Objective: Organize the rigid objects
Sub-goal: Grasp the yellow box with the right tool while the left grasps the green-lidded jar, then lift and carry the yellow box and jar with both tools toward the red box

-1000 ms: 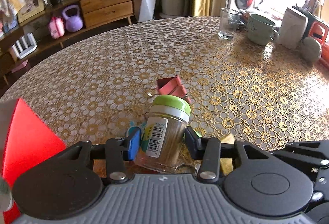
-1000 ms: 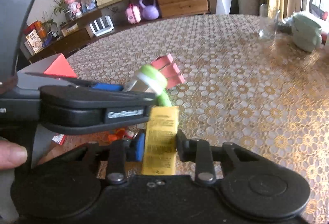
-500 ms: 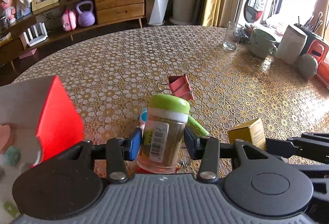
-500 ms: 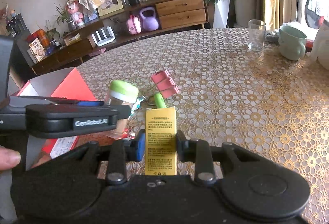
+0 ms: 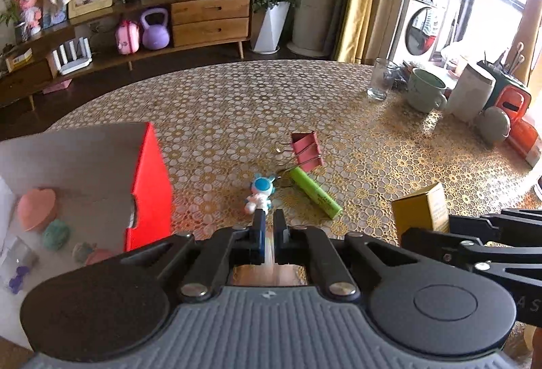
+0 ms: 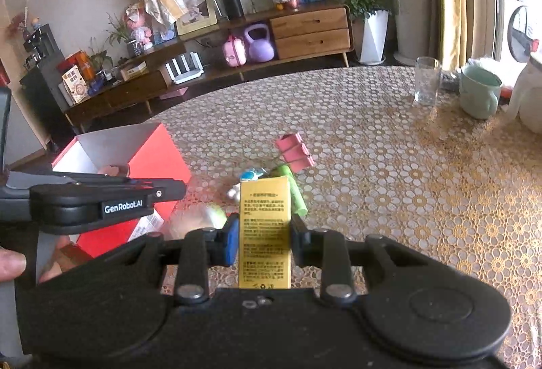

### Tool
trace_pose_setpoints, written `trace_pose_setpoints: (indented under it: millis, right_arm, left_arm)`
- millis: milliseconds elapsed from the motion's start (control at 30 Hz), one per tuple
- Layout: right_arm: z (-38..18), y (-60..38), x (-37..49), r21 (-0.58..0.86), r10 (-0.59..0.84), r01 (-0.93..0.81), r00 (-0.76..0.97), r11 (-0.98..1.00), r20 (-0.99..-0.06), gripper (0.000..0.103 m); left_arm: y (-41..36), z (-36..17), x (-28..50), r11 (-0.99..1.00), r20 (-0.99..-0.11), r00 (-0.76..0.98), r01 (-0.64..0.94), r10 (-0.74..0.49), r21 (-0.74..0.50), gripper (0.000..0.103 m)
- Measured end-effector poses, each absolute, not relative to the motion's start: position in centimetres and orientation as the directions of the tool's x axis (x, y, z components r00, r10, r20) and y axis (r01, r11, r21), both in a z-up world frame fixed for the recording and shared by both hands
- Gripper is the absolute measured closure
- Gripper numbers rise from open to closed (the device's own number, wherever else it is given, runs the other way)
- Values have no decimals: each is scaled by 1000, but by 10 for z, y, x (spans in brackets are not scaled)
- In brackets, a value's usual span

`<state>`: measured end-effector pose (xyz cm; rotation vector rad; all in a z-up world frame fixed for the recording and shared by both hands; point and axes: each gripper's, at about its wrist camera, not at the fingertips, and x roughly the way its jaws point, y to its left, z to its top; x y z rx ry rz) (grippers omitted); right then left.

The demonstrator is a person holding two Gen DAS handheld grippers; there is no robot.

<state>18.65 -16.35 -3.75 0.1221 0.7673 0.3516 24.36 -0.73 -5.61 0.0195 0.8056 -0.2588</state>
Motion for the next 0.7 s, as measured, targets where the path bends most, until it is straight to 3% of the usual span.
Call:
trace_pose_setpoints:
  millis: [200, 400, 700]
  right_arm:
    - [-37, -162, 180, 229, 355, -273, 664, 934, -658, 74]
    - [-40, -159, 172, 214, 356, -289, 657, 933, -665, 74]
    - [-45, -167, 167, 234, 365, -283, 644, 930, -673, 74]
  left_arm:
    - [4, -68, 231, 963, -749, 616, 246, -243, -109, 98]
    - [-10, -81, 197, 944, -767, 610, 329, -200, 16, 97]
    - [-10, -96, 197, 951, -790, 581, 310, -198, -11, 95]
